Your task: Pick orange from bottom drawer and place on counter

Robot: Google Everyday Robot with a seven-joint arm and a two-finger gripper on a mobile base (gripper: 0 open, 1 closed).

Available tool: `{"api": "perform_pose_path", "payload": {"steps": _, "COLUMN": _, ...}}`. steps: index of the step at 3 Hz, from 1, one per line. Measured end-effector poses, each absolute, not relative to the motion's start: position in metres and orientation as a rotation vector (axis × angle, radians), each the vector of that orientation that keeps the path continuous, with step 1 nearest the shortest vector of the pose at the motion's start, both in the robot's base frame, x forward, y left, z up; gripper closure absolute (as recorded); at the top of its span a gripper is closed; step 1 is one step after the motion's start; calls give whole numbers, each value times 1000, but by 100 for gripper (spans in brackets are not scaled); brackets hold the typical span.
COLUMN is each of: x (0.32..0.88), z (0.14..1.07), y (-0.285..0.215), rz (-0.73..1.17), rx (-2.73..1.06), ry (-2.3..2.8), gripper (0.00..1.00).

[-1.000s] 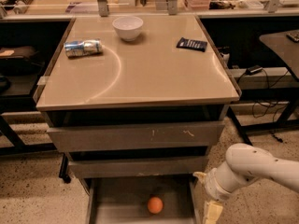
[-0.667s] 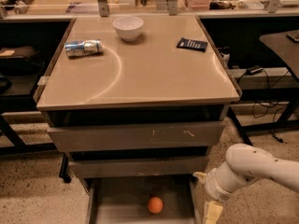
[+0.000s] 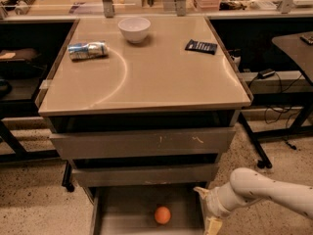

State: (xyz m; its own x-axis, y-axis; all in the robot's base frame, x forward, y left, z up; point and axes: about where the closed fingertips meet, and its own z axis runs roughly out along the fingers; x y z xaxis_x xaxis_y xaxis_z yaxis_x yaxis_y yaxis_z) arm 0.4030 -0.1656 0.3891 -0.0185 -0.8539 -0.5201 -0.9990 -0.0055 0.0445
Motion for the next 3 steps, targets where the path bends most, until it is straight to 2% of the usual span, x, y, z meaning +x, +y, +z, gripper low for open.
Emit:
{"api": "perform_pose_path", "payload": {"steps": 1, "x": 414, "z": 329, "y": -164, "rz": 651, "rx": -1858, "ry": 1895, "gripper": 0}}
{"api": "perform_pose_path", "payload": {"steps": 3, "x": 405, "z": 299, "y": -153, "rz": 711, "rx": -1831, "ry": 1899, "gripper": 0}}
